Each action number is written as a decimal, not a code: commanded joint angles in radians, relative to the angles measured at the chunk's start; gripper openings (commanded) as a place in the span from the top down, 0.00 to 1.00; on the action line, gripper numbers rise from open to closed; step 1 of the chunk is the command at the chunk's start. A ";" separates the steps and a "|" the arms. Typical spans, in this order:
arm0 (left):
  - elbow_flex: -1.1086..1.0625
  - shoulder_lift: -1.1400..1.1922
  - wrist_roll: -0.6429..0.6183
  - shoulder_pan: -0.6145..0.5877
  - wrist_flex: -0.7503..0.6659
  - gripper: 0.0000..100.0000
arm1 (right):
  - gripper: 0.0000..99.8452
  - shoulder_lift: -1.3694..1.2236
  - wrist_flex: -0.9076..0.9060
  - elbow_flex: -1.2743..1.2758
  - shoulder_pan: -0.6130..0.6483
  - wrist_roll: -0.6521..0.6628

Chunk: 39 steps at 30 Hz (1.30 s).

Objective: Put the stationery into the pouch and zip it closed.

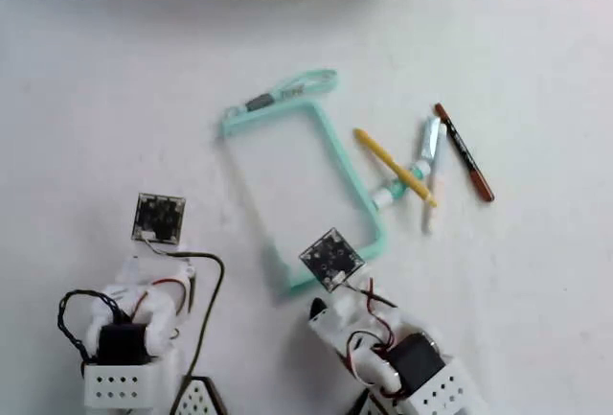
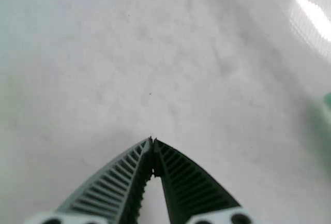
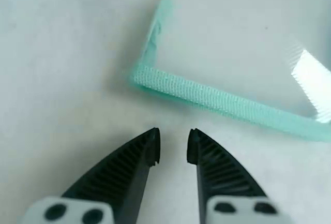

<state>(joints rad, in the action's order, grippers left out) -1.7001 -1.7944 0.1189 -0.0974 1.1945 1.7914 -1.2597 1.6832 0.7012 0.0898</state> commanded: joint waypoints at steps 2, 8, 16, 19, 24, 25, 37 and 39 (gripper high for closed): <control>0.006 -0.004 -0.003 -0.004 -0.011 0.97 | 0.90 0.002 -0.005 0.008 0.010 0.008; 0.006 -0.004 -0.003 -0.004 -0.011 0.97 | 0.90 0.002 -0.005 0.008 0.010 0.008; 0.006 -0.004 -0.003 0.001 -0.011 0.97 | 0.90 0.002 -0.005 0.008 0.013 0.002; 0.006 -0.004 -0.003 0.001 -0.012 0.97 | 0.90 0.002 -0.005 0.008 0.021 0.005; 0.006 -0.004 -0.003 -0.001 -0.012 0.97 | 0.90 0.002 0.001 0.008 0.030 0.009; 0.006 -0.004 -0.003 -0.001 -0.012 0.97 | 0.89 0.002 0.013 0.008 0.044 0.009; 0.006 -0.004 -0.003 0.001 -0.012 0.97 | 0.89 0.005 0.895 0.008 -0.140 0.087; 0.006 -0.004 -0.003 0.001 -0.011 0.97 | 0.89 0.005 0.951 0.008 -0.150 0.092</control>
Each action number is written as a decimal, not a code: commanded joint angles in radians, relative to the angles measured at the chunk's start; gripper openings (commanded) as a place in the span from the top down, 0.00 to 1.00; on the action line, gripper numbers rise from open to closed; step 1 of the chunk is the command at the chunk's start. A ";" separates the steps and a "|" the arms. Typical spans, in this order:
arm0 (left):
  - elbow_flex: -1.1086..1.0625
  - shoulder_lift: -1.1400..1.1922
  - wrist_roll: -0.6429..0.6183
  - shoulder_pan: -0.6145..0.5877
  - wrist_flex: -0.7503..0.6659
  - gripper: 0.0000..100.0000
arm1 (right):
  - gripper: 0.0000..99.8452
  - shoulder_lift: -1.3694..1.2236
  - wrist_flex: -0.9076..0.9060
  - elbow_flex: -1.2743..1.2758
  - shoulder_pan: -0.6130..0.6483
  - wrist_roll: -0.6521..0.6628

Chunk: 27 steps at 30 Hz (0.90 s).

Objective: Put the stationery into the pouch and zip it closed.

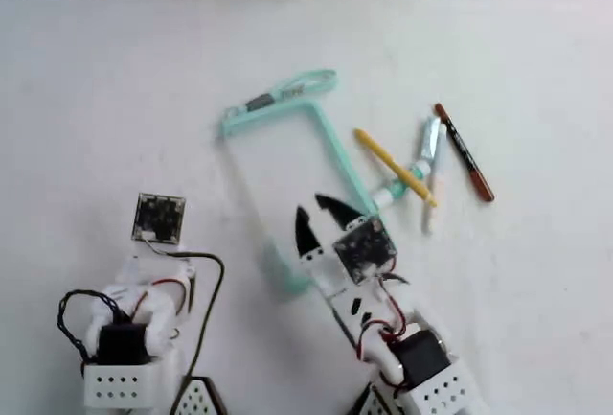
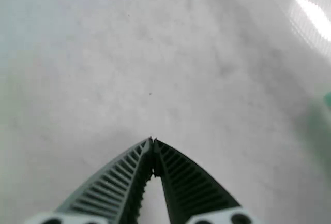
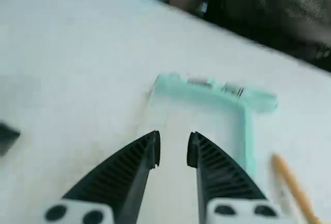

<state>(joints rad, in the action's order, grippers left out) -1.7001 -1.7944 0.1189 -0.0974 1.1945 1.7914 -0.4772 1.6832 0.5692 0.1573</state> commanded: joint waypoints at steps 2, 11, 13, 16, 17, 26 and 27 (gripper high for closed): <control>0.006 -0.004 -0.003 0.001 -0.011 0.97 | 0.89 0.005 0.133 0.008 -0.050 0.025; 0.029 -0.005 0.356 0.242 -0.015 0.97 | 0.89 0.008 0.010 0.006 -0.441 0.026; 0.058 -0.005 0.551 0.255 -0.012 0.97 | 0.89 0.008 0.016 0.006 -0.464 0.026; 0.087 -0.005 0.609 0.260 -0.025 0.97 | 0.89 0.007 0.002 0.006 -0.463 0.026; 0.094 -0.005 0.609 0.260 -0.029 0.97 | 0.89 0.007 -0.001 0.006 -0.463 0.026; 0.055 -0.005 0.657 0.251 -0.028 0.97 | 0.89 0.007 -0.005 0.006 -0.463 0.026; 0.080 -0.005 0.674 0.243 -0.051 0.97 | 0.89 0.007 -0.005 0.006 -0.461 0.026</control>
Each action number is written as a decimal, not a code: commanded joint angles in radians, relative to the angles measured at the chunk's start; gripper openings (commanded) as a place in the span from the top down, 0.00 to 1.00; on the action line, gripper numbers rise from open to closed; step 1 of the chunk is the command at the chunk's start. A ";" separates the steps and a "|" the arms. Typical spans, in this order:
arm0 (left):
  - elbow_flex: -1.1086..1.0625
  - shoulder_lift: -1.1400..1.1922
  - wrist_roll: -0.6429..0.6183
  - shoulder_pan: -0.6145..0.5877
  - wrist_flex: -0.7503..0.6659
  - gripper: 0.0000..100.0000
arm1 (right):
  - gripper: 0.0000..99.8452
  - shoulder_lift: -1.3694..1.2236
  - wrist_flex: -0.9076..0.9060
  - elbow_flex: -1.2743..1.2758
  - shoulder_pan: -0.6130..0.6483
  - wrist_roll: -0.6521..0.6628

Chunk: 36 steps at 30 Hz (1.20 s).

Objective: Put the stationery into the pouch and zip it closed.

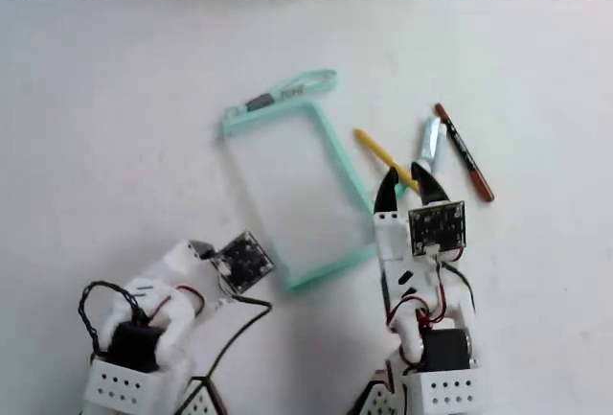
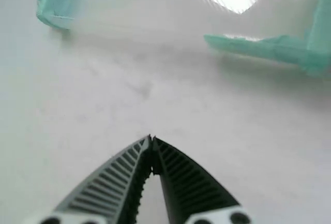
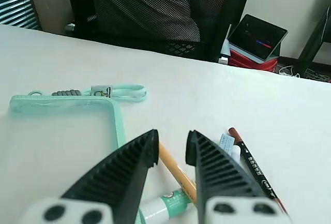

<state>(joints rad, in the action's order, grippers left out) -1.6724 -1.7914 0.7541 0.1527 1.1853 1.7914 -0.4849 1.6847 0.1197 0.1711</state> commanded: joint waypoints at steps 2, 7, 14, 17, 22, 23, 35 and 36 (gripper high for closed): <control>0.106 -0.008 0.028 -0.033 -0.075 0.97 | 0.89 0.007 0.002 0.005 -0.012 0.012; 0.178 -0.008 -0.385 -0.107 -0.115 0.81 | 0.89 0.007 0.002 0.005 -0.012 0.012; 0.189 -0.007 -0.721 -0.209 -0.413 0.76 | 0.89 0.007 0.002 0.005 -0.012 0.012; 0.206 -0.002 -0.657 -0.170 -0.394 0.77 | 0.89 0.007 0.001 0.005 -0.012 0.012; 0.281 0.001 -0.628 -0.131 -0.267 0.74 | 0.89 0.007 0.001 0.005 -0.007 0.012; 0.301 0.001 -0.628 -0.122 -0.242 0.74 | 0.89 0.007 -0.001 0.005 -0.002 0.012; 0.376 0.174 -0.756 -0.119 -0.074 0.69 | 0.89 0.007 -0.021 0.005 0.021 0.012; 0.390 0.174 -0.763 -0.116 -0.037 0.67 | 0.89 0.007 -0.021 0.005 0.022 0.012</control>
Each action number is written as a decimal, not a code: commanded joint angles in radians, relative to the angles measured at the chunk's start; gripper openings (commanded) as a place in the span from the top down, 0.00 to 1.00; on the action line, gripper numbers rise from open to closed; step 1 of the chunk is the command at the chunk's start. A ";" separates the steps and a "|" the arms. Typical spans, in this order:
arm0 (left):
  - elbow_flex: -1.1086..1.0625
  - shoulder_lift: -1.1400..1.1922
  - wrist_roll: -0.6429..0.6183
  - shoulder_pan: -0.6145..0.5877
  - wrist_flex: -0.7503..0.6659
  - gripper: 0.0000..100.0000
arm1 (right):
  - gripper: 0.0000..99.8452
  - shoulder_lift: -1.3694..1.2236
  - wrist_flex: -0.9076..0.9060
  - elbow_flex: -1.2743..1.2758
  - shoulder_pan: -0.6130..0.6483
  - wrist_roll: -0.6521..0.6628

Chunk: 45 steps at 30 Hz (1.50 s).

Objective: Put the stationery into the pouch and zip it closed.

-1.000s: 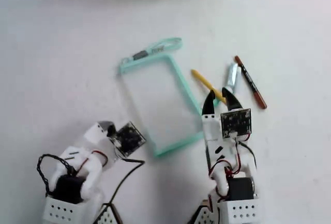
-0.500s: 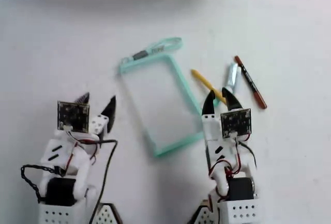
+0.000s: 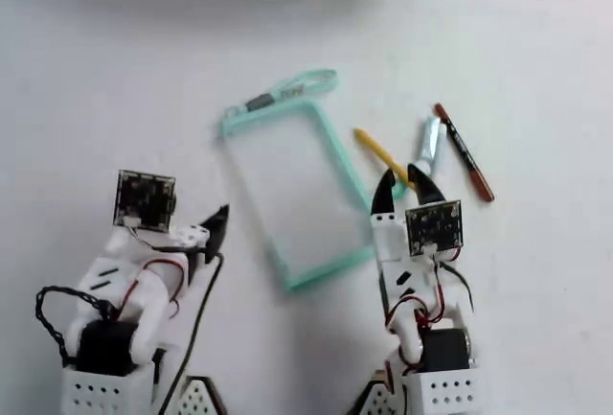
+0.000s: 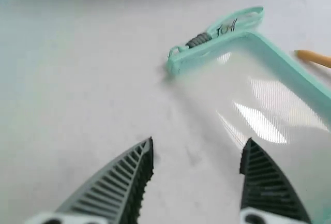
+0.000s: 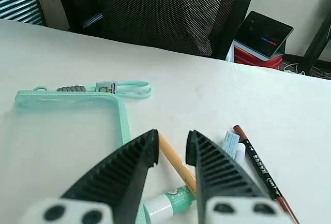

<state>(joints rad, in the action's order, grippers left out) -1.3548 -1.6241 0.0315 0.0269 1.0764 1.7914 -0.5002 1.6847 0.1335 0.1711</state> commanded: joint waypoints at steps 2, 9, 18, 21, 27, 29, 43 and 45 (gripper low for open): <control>0.097 0.010 -0.049 0.008 0.120 0.65 | 0.89 0.007 -0.005 0.005 0.008 0.012; 0.101 0.073 0.020 0.007 0.129 0.65 | 0.89 0.007 -0.005 0.005 0.008 0.012; 0.486 0.808 -0.040 0.005 0.207 0.65 | 0.89 0.007 -0.005 0.005 0.010 0.012; 0.672 1.093 -0.046 0.008 0.351 0.65 | 0.89 0.007 -0.005 0.005 0.010 0.012; 0.987 1.518 -0.176 0.007 0.594 0.65 | 0.89 0.007 -0.005 0.005 0.010 0.012; 1.053 1.607 -0.153 0.015 0.643 0.65 | 0.89 0.007 -0.005 0.005 0.010 0.012; 1.125 1.679 -0.107 0.016 0.667 0.65 | 0.89 0.007 -0.005 0.005 0.010 0.012; 1.126 1.679 -0.107 0.016 0.667 0.65 | 0.89 0.007 -0.005 0.005 0.010 0.012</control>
<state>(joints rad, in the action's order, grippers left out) -0.2670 0.0621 -0.0836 0.0315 1.7285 1.7914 -0.5002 1.6847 0.1335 0.1711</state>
